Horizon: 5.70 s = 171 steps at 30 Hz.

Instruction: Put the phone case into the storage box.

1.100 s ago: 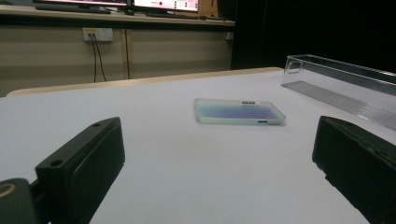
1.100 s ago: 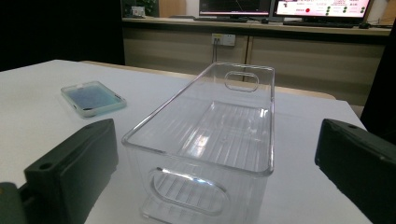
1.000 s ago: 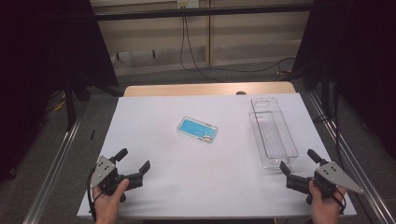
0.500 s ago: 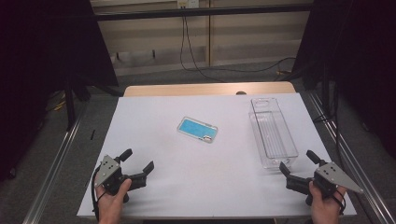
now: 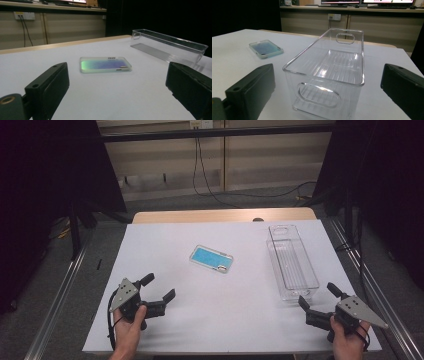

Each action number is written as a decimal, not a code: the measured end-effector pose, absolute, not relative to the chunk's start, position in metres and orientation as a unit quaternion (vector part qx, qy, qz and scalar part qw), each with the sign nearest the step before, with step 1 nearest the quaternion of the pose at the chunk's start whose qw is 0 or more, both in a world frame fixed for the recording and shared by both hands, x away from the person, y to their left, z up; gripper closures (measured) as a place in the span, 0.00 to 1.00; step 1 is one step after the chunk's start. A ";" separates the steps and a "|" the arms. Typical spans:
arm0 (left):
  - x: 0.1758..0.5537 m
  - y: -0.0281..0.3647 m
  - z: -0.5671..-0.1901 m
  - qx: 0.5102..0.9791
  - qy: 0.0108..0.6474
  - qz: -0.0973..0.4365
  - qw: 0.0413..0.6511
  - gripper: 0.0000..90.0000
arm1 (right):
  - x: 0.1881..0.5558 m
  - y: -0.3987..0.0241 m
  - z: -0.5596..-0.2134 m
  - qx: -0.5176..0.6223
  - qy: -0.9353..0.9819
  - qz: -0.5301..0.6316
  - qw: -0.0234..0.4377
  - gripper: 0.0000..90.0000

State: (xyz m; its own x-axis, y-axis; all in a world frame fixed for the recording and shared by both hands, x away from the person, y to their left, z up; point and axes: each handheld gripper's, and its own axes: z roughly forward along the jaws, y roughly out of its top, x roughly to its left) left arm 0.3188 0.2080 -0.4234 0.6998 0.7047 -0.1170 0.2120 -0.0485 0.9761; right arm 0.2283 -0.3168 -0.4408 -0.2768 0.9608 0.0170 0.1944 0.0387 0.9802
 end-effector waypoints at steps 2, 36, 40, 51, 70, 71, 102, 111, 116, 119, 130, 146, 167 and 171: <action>0.320 0.206 -0.423 0.697 0.329 0.202 0.604 0.05 | 0.229 -0.316 -0.441 0.471 0.613 0.511 0.374 0.00; 0.368 0.142 -0.395 0.716 0.273 0.179 0.617 0.02 | 0.228 -0.316 -0.441 0.470 0.614 0.513 0.373 0.00; 0.372 0.135 -0.392 0.716 0.268 0.181 0.619 0.02 | 0.228 -0.316 -0.441 0.470 0.615 0.513 0.372 0.00; 0.389 0.123 -0.389 0.717 0.263 0.197 0.615 0.02 | 0.228 -0.317 -0.441 0.467 0.617 0.514 0.370 0.00; 0.426 0.104 -0.386 0.724 0.260 0.212 0.603 0.02 | 0.227 -0.318 -0.440 0.467 0.615 0.516 0.371 0.00; 0.427 0.103 -0.386 0.723 0.258 0.210 0.605 0.02 | 0.227 -0.318 -0.440 0.467 0.615 0.516 0.371 0.00; 0.489 0.093 -0.390 0.704 0.288 0.244 0.602 0.11 | 0.226 -0.319 -0.441 0.467 0.616 0.517 0.369 0.00; 0.500 0.082 -0.389 0.710 0.283 0.247 0.595 0.27 | 0.225 -0.319 -0.441 0.466 0.615 0.518 0.368 0.00; 0.504 0.079 -0.393 0.714 0.287 0.251 0.586 0.39 | 0.225 -0.319 -0.440 0.466 0.616 0.518 0.368 0.00; 0.506 0.078 -0.395 0.722 0.282 0.255 0.578 0.46 | 0.225 -0.319 -0.441 0.466 0.615 0.518 0.369 0.00; 0.510 0.081 -0.395 0.716 0.288 0.227 0.594 0.80 | 0.225 -0.320 -0.440 0.465 0.615 0.519 0.370 0.00; 0.516 0.080 -0.399 0.738 0.305 0.200 0.567 1.00 | 0.224 -0.320 -0.440 0.465 0.614 0.520 0.369 0.00; 0.534 0.070 -0.404 0.804 0.320 0.118 0.487 1.00 | 0.225 -0.319 -0.441 0.465 0.615 0.520 0.367 0.00; 0.536 0.071 -0.405 0.812 0.326 0.107 0.472 1.00 | 0.224 -0.319 -0.441 0.465 0.616 0.521 0.366 0.00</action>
